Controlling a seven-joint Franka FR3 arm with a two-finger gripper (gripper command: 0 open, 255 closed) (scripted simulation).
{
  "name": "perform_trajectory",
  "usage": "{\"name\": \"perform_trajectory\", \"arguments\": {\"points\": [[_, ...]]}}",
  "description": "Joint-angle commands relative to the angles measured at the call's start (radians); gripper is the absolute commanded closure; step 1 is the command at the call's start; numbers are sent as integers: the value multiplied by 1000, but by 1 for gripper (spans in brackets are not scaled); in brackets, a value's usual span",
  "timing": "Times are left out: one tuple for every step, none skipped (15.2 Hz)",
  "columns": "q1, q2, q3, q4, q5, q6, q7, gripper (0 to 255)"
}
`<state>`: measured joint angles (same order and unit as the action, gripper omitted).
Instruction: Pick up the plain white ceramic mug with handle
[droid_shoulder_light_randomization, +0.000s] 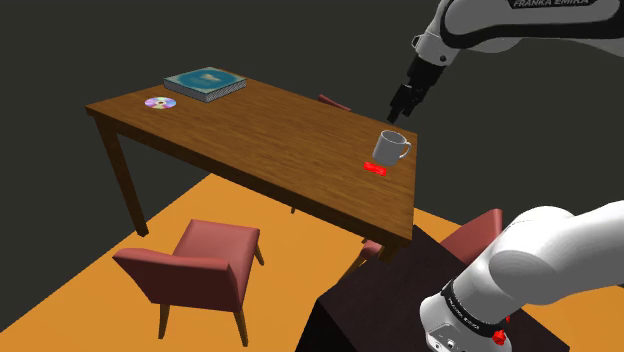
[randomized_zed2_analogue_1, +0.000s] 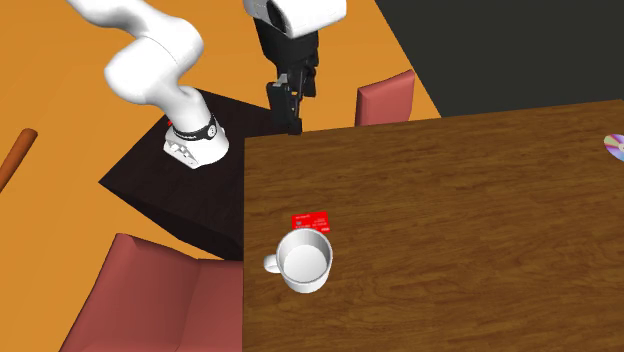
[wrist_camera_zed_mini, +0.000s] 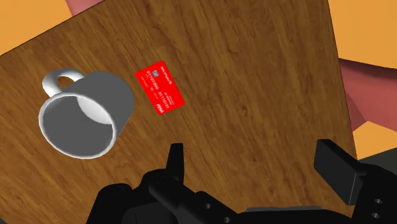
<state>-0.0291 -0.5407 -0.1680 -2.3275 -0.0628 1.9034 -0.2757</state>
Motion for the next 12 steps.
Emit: {"name": "perform_trajectory", "arguments": {"points": [[-11, 50, -33, 1, -9, 39, -35, 0], [-14, 78, -47, 5, -11, 58, -49, 0], [-18, 108, -61, 10, -12, 77, -64, 0], [-21, 138, -75, 17, -11, 95, -78, 0], [-24, 169, -88, 24, -11, 113, -93, 0], [-26, 201, -101, 33, -9, 131, -108, 0], [-29, 234, -114, 43, -5, 148, -123, 0], [-32, 267, -127, 53, -1, 164, -139, 0], [-35, 301, -139, 65, 4, 180, -155, 0], [-38, 335, -151, 78, 11, 195, -172, 0], [-41, 370, -162, 93, 18, 209, -189, 0], [-45, 406, -173, 108, 27, 223, -207, 0]]}}
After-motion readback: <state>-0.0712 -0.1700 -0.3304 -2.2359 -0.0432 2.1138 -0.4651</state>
